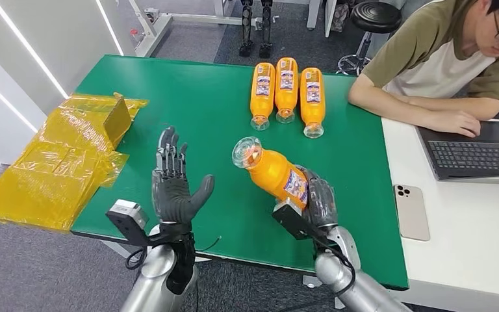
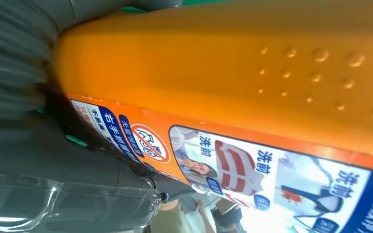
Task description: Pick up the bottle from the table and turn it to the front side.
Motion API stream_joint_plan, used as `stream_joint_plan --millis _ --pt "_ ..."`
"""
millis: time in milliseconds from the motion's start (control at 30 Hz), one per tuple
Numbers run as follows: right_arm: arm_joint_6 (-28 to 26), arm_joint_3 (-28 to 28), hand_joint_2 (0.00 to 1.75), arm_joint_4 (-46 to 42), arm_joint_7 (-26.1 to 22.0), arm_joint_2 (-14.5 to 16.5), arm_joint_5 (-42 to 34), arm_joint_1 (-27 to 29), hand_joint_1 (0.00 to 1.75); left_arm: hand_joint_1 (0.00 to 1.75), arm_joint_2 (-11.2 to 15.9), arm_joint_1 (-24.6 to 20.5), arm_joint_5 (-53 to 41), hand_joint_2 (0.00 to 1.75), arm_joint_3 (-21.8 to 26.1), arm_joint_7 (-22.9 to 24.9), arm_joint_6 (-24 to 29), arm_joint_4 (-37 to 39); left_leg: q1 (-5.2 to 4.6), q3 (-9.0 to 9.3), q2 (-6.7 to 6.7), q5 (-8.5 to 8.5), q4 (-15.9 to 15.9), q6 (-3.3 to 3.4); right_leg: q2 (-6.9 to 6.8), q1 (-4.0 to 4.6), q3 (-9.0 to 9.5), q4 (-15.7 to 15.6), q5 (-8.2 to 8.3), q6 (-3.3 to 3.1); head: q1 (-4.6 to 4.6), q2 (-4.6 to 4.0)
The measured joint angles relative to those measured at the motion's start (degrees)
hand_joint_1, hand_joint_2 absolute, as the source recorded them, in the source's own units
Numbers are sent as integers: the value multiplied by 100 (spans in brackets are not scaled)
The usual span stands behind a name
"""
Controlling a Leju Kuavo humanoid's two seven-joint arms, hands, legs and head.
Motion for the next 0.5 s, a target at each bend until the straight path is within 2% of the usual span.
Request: stream_joint_plan --millis 100,200,400,500 --pt "-3 -420 175 -461 -86 167 215 496 175 0 -9 -79 39 175 -158 71 -256 346 0 0 1 -3 0 -2 2 0 -1 -1 0 0 -1 0" --pt "2 -604 175 -763 -58 240 300 793 175 0 -11 -138 118 175 -339 101 -629 542 0 -1 2 -4 0 -3 4 0 -3 -1 0 0 -1 0" --pt "164 -652 175 -1157 201 267 633 1145 175 0 -11 -222 209 175 -688 135 -1388 635 0 -1 3 -5 0 -4 4 0 -3 -1 0 0 -1 0" --pt "426 -637 175 -1240 471 269 922 1261 175 0 -11 -248 188 175 -810 170 -1541 634 0 0 4 -5 0 -4 5 0 -3 -1 0 0 -1 0"
